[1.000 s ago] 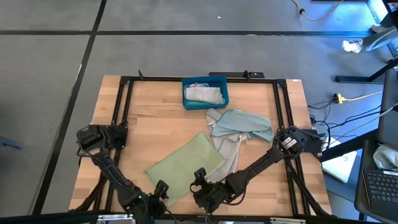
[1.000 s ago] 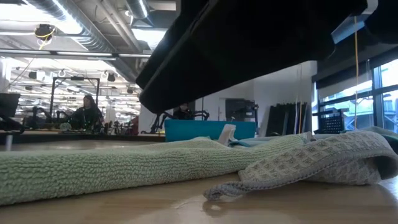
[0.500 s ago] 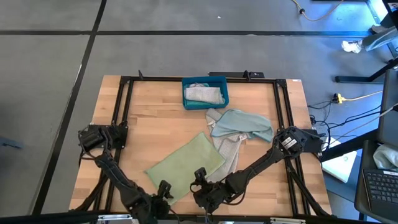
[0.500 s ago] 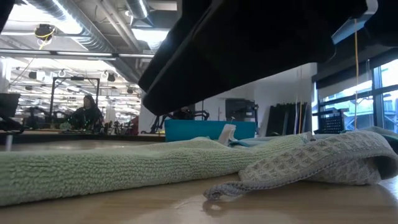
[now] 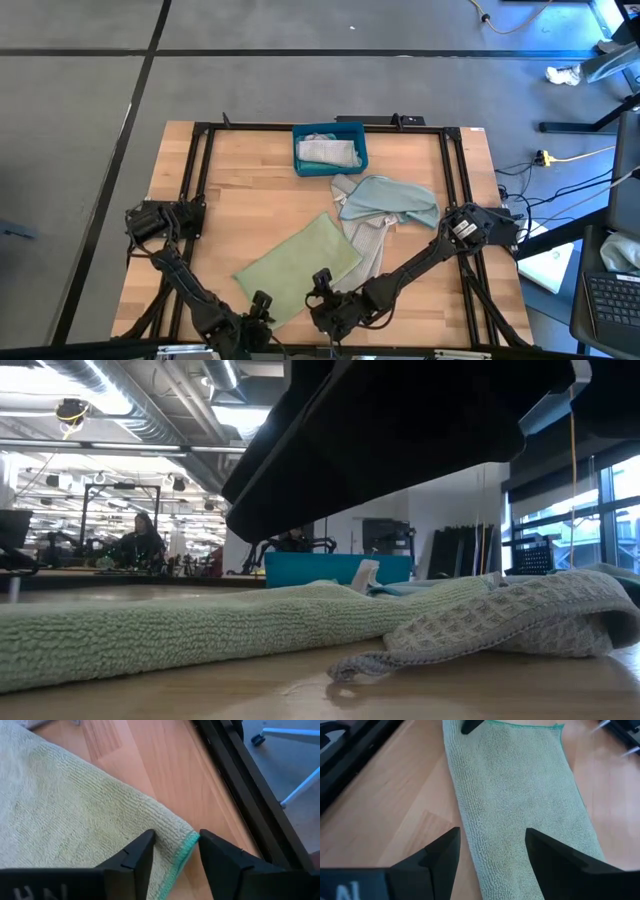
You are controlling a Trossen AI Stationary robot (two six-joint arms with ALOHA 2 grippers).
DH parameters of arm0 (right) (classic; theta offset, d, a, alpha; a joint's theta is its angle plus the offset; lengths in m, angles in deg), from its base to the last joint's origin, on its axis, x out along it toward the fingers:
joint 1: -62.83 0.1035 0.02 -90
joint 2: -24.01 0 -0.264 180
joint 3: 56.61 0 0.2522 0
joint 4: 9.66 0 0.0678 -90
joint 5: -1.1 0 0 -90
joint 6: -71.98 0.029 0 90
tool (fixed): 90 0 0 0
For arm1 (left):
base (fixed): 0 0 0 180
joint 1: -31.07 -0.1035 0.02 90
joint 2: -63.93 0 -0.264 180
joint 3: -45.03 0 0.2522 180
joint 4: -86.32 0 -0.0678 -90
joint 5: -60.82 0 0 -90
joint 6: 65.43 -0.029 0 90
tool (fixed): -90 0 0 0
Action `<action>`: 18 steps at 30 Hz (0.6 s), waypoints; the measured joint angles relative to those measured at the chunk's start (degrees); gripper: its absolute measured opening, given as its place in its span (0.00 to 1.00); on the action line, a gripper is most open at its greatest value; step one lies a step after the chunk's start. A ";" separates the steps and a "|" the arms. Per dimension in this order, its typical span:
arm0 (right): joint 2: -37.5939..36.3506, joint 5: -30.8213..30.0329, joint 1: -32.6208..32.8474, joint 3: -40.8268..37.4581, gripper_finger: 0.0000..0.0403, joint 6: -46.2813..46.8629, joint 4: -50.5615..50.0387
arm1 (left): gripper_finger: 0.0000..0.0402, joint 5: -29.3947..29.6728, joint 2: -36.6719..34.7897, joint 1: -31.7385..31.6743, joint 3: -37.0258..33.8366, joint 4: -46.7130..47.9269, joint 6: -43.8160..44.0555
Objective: Fold microfiber towels
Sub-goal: Fold the green towel
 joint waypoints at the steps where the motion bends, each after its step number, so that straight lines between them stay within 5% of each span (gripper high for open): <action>1: 0.00 0.00 0.00 0.00 0.56 -0.05 0.02 | 0.35 -0.01 0.00 -0.01 0.00 -0.02 0.42; 18: -0.02 3.48 -0.94 0.00 0.56 -3.64 8.18 | 0.01 -0.90 -0.11 -0.03 1.60 1.42 0.15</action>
